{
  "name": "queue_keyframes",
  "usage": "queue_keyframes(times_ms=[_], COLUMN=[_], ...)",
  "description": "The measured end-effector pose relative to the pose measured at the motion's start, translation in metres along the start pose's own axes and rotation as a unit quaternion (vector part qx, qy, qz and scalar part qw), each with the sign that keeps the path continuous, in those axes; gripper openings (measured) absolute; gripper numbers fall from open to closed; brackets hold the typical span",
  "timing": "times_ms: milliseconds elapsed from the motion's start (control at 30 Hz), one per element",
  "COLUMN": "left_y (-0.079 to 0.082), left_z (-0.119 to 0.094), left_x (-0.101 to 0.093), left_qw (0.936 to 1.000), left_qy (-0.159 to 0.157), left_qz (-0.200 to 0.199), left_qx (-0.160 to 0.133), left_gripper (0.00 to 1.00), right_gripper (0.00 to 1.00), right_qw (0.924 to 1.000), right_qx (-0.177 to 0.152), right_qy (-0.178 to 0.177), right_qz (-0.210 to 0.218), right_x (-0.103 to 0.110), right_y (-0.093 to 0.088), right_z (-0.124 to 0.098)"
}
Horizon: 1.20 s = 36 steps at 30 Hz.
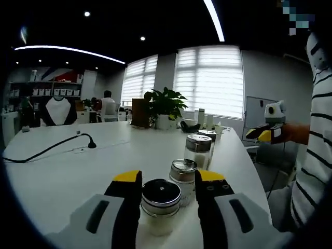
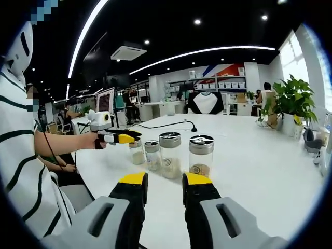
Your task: Rotate the seasoning bottle until the label or dispensing opening points toward the visible target arrow and the bottle remains upright within the marked orientation range
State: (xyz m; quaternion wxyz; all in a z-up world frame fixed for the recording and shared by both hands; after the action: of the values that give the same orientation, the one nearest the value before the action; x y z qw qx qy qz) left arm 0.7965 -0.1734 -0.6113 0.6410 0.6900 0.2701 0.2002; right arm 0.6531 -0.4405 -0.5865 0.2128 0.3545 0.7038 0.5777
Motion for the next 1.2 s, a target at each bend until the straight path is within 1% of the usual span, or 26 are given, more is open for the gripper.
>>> queue_keyframes(times_ms=[33, 67, 100, 133, 167, 200, 267, 333, 400, 567, 833, 967, 1200], left_y=[0.0, -0.002, -0.004, -0.007, -0.008, -0.008, -0.009, -0.01, -0.012, -0.013, -0.015, -0.015, -0.015], left_z=[0.0, 0.0, 0.0, 0.001, 0.001, 0.001, 0.001, 0.001, 0.002, 0.001, 0.0, -0.001, -0.002], left_x=[0.002, 0.003, 0.003, 0.005, 0.006, 0.003, 0.003, 0.004, 0.005, 0.008, 0.013, 0.009, 0.01], left_qw=[0.9998, 0.9991, 0.9988, 0.9976, 0.9967, 0.9971, 0.9965, 0.9954, 0.9951, 0.9946, 0.9951, 0.9956, 0.9978], left_qy=[0.017, 0.04, 0.047, 0.064, 0.075, 0.072, 0.083, 0.095, 0.098, 0.104, 0.098, 0.093, 0.065], left_qz=[0.005, 0.011, 0.012, 0.02, 0.026, 0.021, 0.01, 0.01, 0.01, 0.006, -0.007, -0.01, -0.01], left_qx=[-0.001, 0.005, 0.01, 0.018, 0.017, 0.012, 0.004, 0.005, 0.009, 0.009, 0.007, 0.007, 0.01], left_gripper=[0.42, 0.41, 0.4, 0.39, 0.38, 0.39, 0.39, 0.38, 0.38, 0.33, 0.33, 0.33, 0.33], right_gripper=[0.25, 0.25, 0.25, 0.25, 0.25, 0.25, 0.25, 0.25, 0.25, 0.25, 0.25, 0.25, 0.25], right_qw=[1.0, 1.0, 1.0, 1.0, 1.0, 1.0, 1.0, 1.0, 1.0, 1.0, 1.0, 1.0, 1.0], right_qx=[0.001, 0.002, 0.002, 0.001, 0.0, -0.001, -0.002, -0.002, -0.002, -0.001, -0.002, -0.001, 0.001], right_qy=[0.0, 0.0, -0.001, -0.002, -0.003, -0.003, -0.004, -0.005, -0.006, -0.007, -0.008, -0.007, -0.004], right_qz=[0.0, 0.0, 0.001, 0.002, 0.003, 0.004, 0.003, 0.002, 0.002, 0.001, 0.001, 0.001, -0.002], right_x=[0.0, 0.0, 0.0, 0.0, 0.0, 0.0, 0.0, 0.0, 0.001, 0.001, 0.001, 0.001, 0.001], right_y=[0.0, -0.001, -0.001, -0.001, -0.001, -0.001, 0.0, 0.0, 0.0, 0.0, 0.0, 0.0, 0.001], right_z=[0.0, 0.0, 0.001, 0.001, 0.001, 0.001, 0.002, 0.002, 0.002, 0.002, 0.002, 0.002, 0.002])
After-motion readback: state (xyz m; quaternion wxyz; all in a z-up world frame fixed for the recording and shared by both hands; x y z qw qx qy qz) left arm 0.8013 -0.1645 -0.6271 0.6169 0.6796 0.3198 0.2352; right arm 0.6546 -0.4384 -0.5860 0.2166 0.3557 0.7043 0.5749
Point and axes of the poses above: the point that each gripper's makers call its tool centre point, and the gripper's own axes: z roughly forward along the fingers, x roughly to its left, y roughly out of its top, the point moved 5 cm from there along -z, roughly backward along the fingers, and after that the axes turned 6 degrees about y, right-handed, at the moved point
